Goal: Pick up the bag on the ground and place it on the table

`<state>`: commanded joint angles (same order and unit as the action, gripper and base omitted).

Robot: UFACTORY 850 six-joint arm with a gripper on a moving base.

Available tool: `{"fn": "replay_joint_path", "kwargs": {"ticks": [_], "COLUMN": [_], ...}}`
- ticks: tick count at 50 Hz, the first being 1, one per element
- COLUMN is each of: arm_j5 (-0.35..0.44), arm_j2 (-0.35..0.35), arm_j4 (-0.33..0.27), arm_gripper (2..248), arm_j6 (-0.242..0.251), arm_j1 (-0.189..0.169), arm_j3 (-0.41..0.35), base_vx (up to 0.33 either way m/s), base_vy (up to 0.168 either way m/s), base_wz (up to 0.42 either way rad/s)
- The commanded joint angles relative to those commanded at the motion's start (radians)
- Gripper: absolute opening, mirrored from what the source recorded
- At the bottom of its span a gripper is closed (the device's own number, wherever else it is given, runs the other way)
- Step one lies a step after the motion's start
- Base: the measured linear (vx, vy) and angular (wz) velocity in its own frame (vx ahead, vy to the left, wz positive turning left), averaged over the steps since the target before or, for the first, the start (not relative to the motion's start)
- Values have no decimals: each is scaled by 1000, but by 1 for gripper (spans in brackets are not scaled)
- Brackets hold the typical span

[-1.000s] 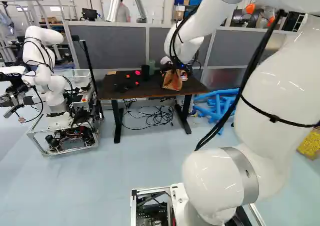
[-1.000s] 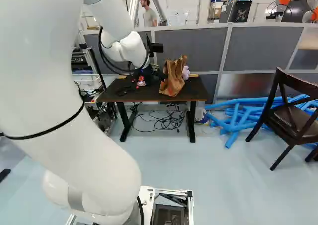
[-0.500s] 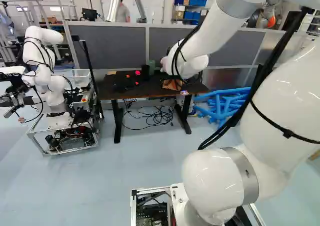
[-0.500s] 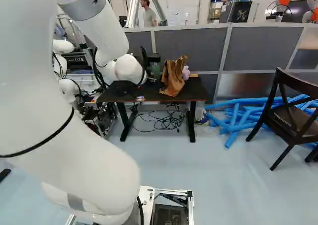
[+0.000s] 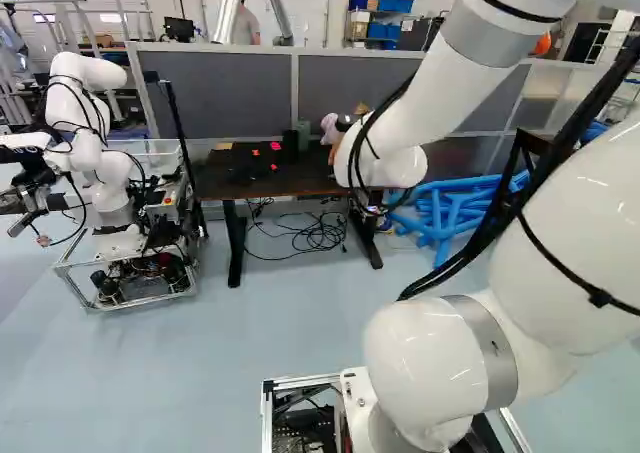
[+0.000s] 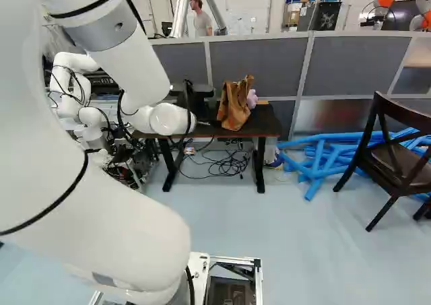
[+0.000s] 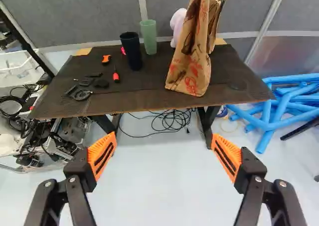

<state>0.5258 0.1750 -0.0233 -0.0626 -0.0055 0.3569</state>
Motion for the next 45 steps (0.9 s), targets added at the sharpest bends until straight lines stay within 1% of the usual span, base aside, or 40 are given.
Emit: {"fn": "replay_joint_path", "kwargs": {"ticks": [22, 31, 45], "arm_j5": [167, 220, 283], "arm_j2": [50, 66, 85], "arm_j4": [11, 15, 19], "arm_gripper": [247, 247, 247], "arm_j6": [30, 40, 51], "arm_j1": [3, 3, 4], "arm_j3": [-130, -171, -220], "base_vx": [0, 0, 0], "base_vy": [0, 0, 0], "base_wz": [0, 0, 0]}}
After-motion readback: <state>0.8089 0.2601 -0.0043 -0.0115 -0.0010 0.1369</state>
